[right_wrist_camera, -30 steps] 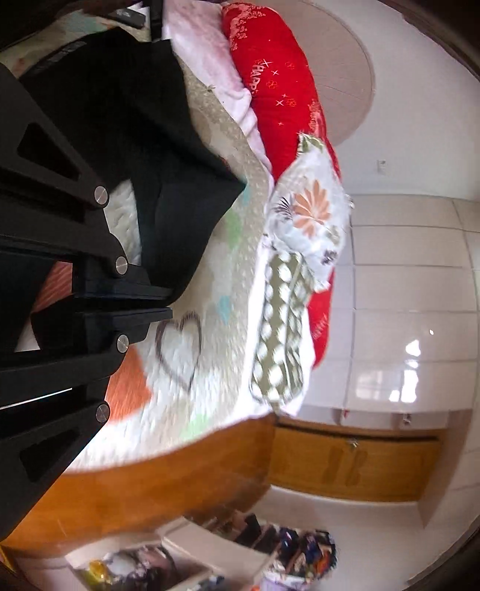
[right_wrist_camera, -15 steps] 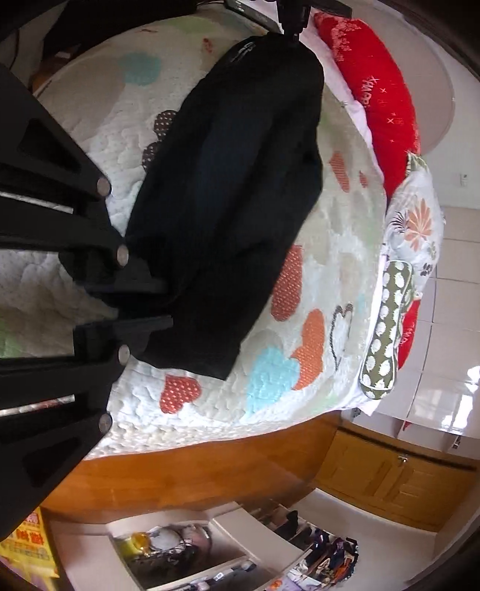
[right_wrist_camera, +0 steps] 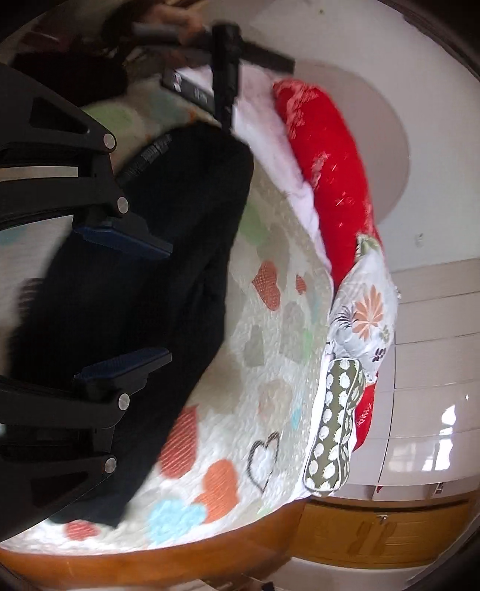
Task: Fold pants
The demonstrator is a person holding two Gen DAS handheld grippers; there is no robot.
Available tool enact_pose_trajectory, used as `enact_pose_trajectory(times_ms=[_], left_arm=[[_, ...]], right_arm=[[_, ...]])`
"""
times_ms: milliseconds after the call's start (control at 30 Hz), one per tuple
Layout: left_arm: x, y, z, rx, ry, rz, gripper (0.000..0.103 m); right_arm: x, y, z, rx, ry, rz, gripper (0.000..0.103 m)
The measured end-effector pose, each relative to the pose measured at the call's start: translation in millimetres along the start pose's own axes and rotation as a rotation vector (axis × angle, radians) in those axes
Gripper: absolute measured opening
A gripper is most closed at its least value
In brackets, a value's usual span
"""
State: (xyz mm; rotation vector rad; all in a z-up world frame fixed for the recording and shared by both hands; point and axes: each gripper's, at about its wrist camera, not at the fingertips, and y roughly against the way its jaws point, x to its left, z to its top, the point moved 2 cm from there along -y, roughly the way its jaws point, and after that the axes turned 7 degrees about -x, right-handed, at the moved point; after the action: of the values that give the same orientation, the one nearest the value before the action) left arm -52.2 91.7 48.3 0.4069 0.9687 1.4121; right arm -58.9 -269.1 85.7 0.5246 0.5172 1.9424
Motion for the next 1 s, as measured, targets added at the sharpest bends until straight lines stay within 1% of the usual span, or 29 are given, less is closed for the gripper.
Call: enact_pose_trajectory(times_ms=[67, 133, 200, 267, 333, 400, 433, 467, 500, 533, 567, 600, 667, 700, 767, 800, 867, 933, 1000], left_arm=[[-3, -10, -6, 0.023, -0.009, 0.012, 0.061], [-5, -16, -11, 0.034, -0.014, 0.015, 0.061], [-10, -20, -15, 0.029, -0.048, 0.047, 0.061], [-12, -23, -18, 0.026, -0.073, 0.061, 0.061], [-12, -25, -19, 0.022, -0.077, 0.063, 0.061], [-10, -25, -20, 0.022, -0.072, 0.059, 0.061], [-9, -25, -21, 0.021, -0.068, 0.057, 0.061], [-10, -25, -20, 0.02, -0.068, 0.056, 0.061], [-10, -26, -21, 0.019, -0.07, 0.056, 0.061], [-10, -26, -22, 0.018, -0.074, 0.057, 0.061], [-10, -25, -22, 0.018, -0.078, 0.056, 0.061], [-9, -25, -22, 0.02, -0.082, 0.054, 0.061], [-9, -23, -23, 0.021, -0.087, 0.047, 0.061], [-8, -23, -23, 0.023, -0.088, 0.044, 0.061], [-6, -24, -23, 0.024, -0.082, 0.037, 0.061], [-5, -25, -23, 0.022, -0.08, 0.035, 0.061], [-5, -27, -23, 0.021, -0.083, 0.039, 0.061], [-4, -29, -22, 0.025, -0.075, 0.039, 0.061], [-3, -28, -21, 0.028, -0.068, 0.034, 0.061]], right_arm=[[-6, -26, 10, 0.01, -0.028, -0.022, 0.052], [-11, -48, 14, 0.052, -0.042, -0.025, 0.052], [-12, -66, 14, 0.108, -0.068, 0.027, 0.052], [-6, -83, 12, 0.162, -0.085, 0.106, 0.051], [-3, -100, 11, 0.197, -0.104, 0.112, 0.051], [-7, -118, 11, 0.223, -0.157, 0.121, 0.051], [-9, -129, 11, 0.236, -0.201, 0.15, 0.048], [-8, -137, 11, 0.252, -0.227, 0.182, 0.041], [-4, -147, 11, 0.274, -0.217, 0.203, 0.019], [0, -150, 13, 0.275, -0.185, 0.191, 0.01], [4, -149, 19, 0.254, -0.148, 0.18, 0.01], [4, -146, 25, 0.227, -0.144, 0.181, 0.01], [-8, -137, 45, 0.153, -0.184, 0.177, 0.009], [-15, -137, 52, 0.134, -0.21, 0.184, 0.009], [-21, -146, 56, 0.13, -0.226, 0.187, 0.008], [-20, -157, 56, 0.139, -0.2, 0.152, 0.008], [-20, -180, 47, 0.174, -0.196, 0.115, 0.008], [-23, -200, 32, 0.224, -0.238, 0.103, 0.009], [-28, -190, 33, 0.187, -0.272, 0.121, 0.01]])
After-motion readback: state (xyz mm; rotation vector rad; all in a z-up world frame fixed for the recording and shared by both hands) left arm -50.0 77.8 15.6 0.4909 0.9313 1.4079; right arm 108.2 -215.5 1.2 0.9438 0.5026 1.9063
